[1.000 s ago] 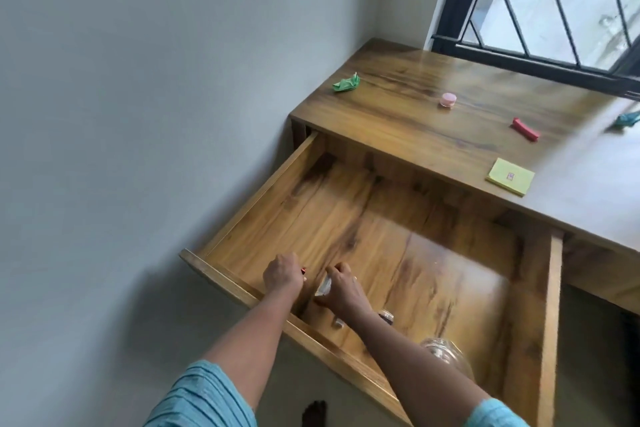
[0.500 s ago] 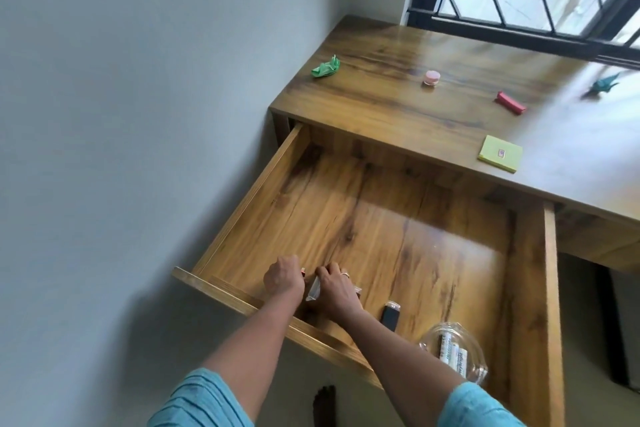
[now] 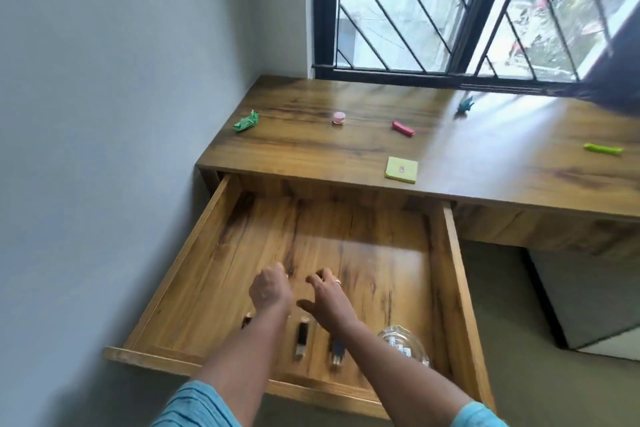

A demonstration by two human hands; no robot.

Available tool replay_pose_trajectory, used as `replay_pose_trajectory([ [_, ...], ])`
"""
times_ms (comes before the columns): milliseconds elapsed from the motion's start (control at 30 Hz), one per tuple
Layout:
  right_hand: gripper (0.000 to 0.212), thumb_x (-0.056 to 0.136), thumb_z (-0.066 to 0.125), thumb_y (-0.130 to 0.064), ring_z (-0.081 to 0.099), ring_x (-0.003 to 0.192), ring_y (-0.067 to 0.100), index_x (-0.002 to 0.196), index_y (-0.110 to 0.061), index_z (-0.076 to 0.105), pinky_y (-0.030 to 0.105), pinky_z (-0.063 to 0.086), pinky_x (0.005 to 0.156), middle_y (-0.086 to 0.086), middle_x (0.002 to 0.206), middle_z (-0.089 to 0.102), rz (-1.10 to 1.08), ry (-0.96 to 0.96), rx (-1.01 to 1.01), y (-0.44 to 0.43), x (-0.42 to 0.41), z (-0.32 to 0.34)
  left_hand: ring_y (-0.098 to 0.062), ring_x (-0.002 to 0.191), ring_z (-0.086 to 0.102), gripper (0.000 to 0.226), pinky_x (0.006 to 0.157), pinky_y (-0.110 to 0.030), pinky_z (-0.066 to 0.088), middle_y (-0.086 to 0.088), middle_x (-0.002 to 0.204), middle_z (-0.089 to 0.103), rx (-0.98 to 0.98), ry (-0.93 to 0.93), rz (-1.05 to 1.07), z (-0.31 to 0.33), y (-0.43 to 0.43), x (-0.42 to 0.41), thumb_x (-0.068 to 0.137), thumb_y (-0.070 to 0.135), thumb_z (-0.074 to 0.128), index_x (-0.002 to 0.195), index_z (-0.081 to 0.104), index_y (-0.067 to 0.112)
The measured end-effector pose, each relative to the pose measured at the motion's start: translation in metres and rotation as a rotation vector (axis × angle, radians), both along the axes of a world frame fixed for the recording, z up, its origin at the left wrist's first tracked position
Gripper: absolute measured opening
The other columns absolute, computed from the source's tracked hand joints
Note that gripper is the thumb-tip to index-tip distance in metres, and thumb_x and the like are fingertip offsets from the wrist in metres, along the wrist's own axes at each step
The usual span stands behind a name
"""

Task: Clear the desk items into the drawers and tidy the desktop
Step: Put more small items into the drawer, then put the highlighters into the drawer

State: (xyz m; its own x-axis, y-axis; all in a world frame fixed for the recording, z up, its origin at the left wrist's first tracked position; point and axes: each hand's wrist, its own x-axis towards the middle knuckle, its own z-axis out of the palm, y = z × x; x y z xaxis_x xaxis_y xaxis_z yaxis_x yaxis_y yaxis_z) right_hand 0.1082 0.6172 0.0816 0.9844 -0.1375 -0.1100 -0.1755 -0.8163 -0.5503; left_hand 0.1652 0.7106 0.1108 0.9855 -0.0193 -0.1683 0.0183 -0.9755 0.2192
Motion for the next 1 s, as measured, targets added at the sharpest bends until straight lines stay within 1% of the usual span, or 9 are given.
replay_pose_trajectory([
  [100,0.035,0.090,0.061,-0.025,0.052,0.112,0.018,0.122,-0.012,0.055,0.023,0.048,0.092,0.005,0.125,0.048,-0.107,-0.091,-0.011,-0.044,-0.016,0.011,-0.008,0.070,0.057,0.018,0.059,-0.018,0.049,0.001,0.082,0.062,-0.101,-0.071,-0.077,0.000,-0.051,-0.016,0.097,0.026,0.049,0.094,0.064,0.016],
  [167,0.026,0.092,0.057,-0.022,0.054,0.107,0.019,0.115,-0.010,0.060,0.019,0.047,0.085,0.005,0.121,0.051,-0.202,-0.137,-0.017,-0.076,-0.027,0.020,-0.011,0.076,0.063,0.025,0.064,-0.022,0.054,0.001,0.085,0.065,-0.127,-0.113,-0.126,0.002,-0.085,-0.029,0.098,0.029,0.045,0.097,0.066,0.016],
  [200,0.024,0.093,0.056,-0.021,0.055,0.108,0.020,0.114,-0.009,0.061,0.020,0.048,0.085,0.006,0.122,0.051,-0.242,-0.155,-0.018,-0.094,-0.034,0.025,-0.014,0.081,0.065,0.027,0.068,-0.024,0.055,0.000,0.090,0.067,-0.135,-0.129,-0.155,0.004,-0.104,-0.036,0.098,0.030,0.043,0.100,0.066,0.016],
  [300,0.025,0.094,0.052,-0.016,0.053,0.113,0.025,0.114,-0.006,0.061,0.029,0.048,0.092,0.008,0.128,0.049,-0.316,-0.182,-0.035,-0.151,-0.060,0.040,-0.021,0.097,0.065,0.031,0.077,-0.029,0.053,-0.004,0.105,0.069,-0.159,-0.150,-0.205,0.013,-0.162,-0.063,0.098,0.033,0.040,0.109,0.064,0.015],
  [367,0.025,0.094,0.051,-0.015,0.053,0.115,0.028,0.114,-0.004,0.062,0.031,0.046,0.096,0.011,0.129,0.049,-0.339,-0.185,-0.054,-0.192,-0.080,0.046,-0.023,0.102,0.064,0.031,0.080,-0.031,0.050,-0.006,0.109,0.068,-0.158,-0.155,-0.235,0.019,-0.203,-0.085,0.097,0.033,0.040,0.109,0.063,0.015],
  [533,0.027,0.094,0.051,-0.020,0.052,0.114,0.027,0.111,-0.004,0.064,0.029,0.046,0.096,0.012,0.128,0.048,-0.429,-0.184,-0.077,-0.284,-0.127,0.054,-0.023,0.103,0.064,0.032,0.082,-0.032,0.051,-0.005,0.108,0.069,-0.186,-0.189,-0.329,0.029,-0.299,-0.134,0.096,0.038,0.043,0.109,0.063,0.018],
  [633,0.028,0.093,0.051,-0.018,0.048,0.117,0.027,0.115,-0.005,0.061,0.028,0.043,0.097,0.011,0.129,0.045,-0.467,-0.166,-0.106,-0.333,-0.151,0.060,-0.024,0.107,0.061,0.031,0.084,-0.032,0.049,-0.005,0.111,0.068,-0.233,-0.188,-0.365,0.036,-0.350,-0.155,0.094,0.038,0.046,0.111,0.062,0.018],
  [733,0.028,0.092,0.051,-0.017,0.047,0.118,0.028,0.114,-0.004,0.062,0.029,0.042,0.098,0.012,0.127,0.045,-0.518,-0.159,-0.123,-0.374,-0.172,0.066,-0.024,0.108,0.061,0.031,0.085,-0.032,0.048,-0.006,0.112,0.067,-0.222,-0.197,-0.409,0.040,-0.391,-0.171,0.094,0.036,0.046,0.112,0.062,0.017],
  [1000,0.024,0.089,0.052,-0.012,0.047,0.117,0.029,0.108,-0.002,0.062,0.034,0.043,0.096,0.012,0.123,0.046,-0.607,-0.174,-0.141,-0.458,-0.170,0.074,-0.024,0.112,0.057,0.030,0.088,-0.033,0.046,-0.006,0.114,0.066,-0.203,-0.205,-0.477,0.046,-0.471,-0.166,0.094,0.033,0.044,0.109,0.063,0.016],
])
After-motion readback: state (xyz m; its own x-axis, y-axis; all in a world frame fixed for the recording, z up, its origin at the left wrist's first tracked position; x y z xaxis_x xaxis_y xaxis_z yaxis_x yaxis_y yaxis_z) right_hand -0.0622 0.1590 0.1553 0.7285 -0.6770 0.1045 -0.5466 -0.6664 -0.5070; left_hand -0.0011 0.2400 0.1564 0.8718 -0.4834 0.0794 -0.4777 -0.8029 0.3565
